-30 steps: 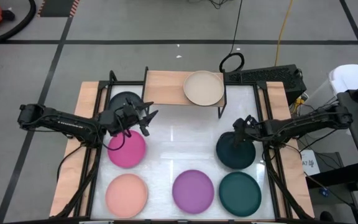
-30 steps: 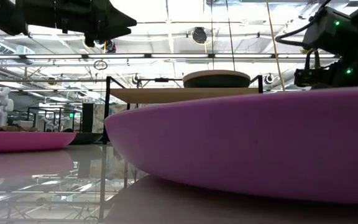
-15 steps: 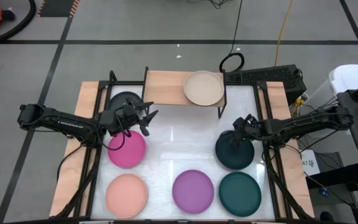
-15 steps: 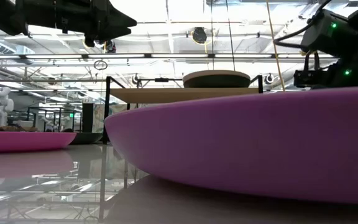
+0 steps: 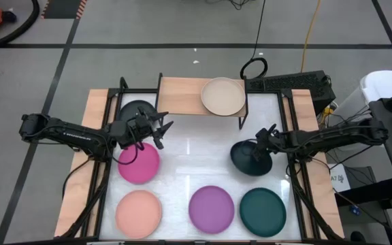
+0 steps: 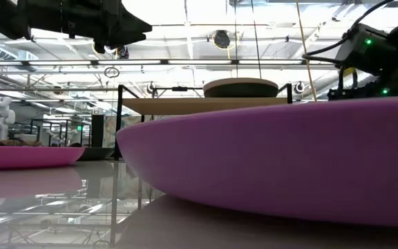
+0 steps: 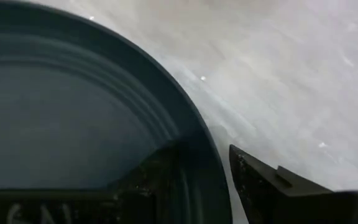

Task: Place and stack plates onto a shelf
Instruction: Stack the top dark green plate on top of the light brown plate on the shelf

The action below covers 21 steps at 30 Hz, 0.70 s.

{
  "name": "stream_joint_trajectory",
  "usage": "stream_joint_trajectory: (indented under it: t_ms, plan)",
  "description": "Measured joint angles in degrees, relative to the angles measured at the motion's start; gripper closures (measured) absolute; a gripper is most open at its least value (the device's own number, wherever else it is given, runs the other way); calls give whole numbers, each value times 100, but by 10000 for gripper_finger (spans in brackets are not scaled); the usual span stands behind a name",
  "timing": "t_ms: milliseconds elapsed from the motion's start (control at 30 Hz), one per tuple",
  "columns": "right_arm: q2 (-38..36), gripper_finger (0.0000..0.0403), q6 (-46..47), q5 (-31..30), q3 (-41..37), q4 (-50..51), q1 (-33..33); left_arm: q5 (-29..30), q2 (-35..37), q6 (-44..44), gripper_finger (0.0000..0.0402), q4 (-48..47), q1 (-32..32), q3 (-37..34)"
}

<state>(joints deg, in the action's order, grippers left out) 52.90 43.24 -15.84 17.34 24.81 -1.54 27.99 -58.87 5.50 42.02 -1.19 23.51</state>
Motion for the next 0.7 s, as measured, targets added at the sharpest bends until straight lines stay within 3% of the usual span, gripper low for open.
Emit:
stream_joint_trajectory:
  t_ms: [267,533,700]
  plan:
    - [4,306,-365,264,-7,-650,0,6,0,17,188,4,0,2]
    - [0,390,-525,264,-4,-731,-2,17,-2,22,188,2,0,2]
    - [2,393,-621,261,-4,-864,-2,32,0,22,188,2,0,2]
